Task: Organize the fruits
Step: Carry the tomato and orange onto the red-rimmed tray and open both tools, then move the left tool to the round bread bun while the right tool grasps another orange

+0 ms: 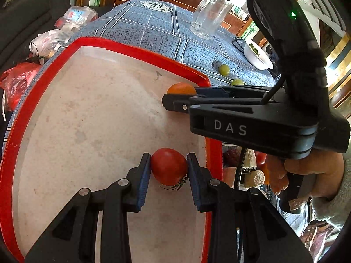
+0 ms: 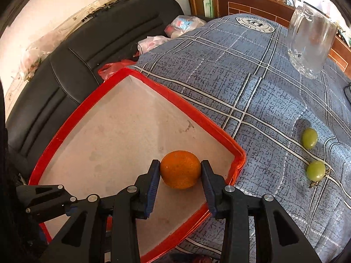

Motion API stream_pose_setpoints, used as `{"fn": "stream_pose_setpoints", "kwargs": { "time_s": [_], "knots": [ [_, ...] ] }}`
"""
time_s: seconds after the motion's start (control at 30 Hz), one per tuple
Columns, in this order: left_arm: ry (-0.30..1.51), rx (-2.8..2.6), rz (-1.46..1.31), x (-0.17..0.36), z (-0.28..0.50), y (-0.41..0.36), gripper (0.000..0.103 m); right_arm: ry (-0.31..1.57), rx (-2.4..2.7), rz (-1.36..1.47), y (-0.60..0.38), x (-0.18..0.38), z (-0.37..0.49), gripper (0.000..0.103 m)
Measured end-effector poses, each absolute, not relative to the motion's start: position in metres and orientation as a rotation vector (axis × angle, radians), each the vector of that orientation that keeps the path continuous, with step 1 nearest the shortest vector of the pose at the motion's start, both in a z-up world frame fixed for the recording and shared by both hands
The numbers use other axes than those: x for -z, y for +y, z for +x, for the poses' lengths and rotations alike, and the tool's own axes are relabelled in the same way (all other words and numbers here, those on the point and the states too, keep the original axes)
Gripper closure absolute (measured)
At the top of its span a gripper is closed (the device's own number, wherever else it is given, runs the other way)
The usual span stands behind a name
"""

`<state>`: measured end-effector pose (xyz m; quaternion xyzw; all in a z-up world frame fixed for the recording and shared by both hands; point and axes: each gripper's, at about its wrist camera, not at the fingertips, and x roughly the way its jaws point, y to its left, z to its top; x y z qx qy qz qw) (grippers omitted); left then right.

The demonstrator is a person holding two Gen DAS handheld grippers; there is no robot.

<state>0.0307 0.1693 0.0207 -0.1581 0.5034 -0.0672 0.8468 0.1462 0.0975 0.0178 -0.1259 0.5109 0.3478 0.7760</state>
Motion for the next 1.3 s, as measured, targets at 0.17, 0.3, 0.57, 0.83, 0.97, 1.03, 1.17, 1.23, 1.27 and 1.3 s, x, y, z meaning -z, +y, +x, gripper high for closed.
{"fn": "stream_pose_setpoints", "kwargs": {
  "time_s": [0.17, 0.3, 0.57, 0.83, 0.97, 1.03, 1.17, 1.23, 1.27, 1.3],
  "knots": [
    [1.059, 0.135, -0.327, -0.021, 0.030, 0.168, 0.072, 1.102, -0.752, -0.259, 0.096, -0.021, 0.147, 0.062],
    [1.058, 0.125, -0.330, -0.021, 0.029, 0.168, 0.071, 1.086, -0.752, -0.239, 0.091, -0.029, 0.145, 0.057],
    [1.045, 0.069, -0.350, -0.025, 0.019, 0.175, 0.042, 1.030, -0.729, -0.147, 0.061, -0.059, 0.132, 0.043],
    [1.034, 0.006, -0.361, -0.032, 0.002, 0.178, 0.028, 0.977, -0.693, -0.068, 0.017, -0.082, 0.095, 0.025],
    [1.024, -0.021, -0.350, -0.042, -0.011, 0.177, 0.028, 0.954, -0.657, -0.037, -0.010, -0.091, 0.069, 0.018],
    [1.008, -0.029, -0.339, -0.048, -0.020, 0.177, 0.028, 0.944, -0.636, -0.032, -0.022, -0.092, 0.056, 0.018],
    [0.992, -0.029, -0.312, -0.057, -0.032, 0.169, 0.028, 0.936, -0.599, -0.015, -0.049, -0.095, 0.034, 0.018],
    [0.986, -0.025, -0.300, -0.060, -0.037, 0.165, 0.028, 0.932, -0.579, -0.013, -0.061, -0.096, 0.024, 0.018],
    [0.985, -0.017, -0.292, -0.062, -0.040, 0.162, 0.028, 0.932, -0.572, -0.010, -0.067, -0.096, 0.021, 0.018],
    [0.984, -0.013, -0.286, -0.063, -0.041, 0.159, 0.028, 0.934, -0.562, -0.004, -0.074, -0.095, 0.017, 0.018]
  ]
}}
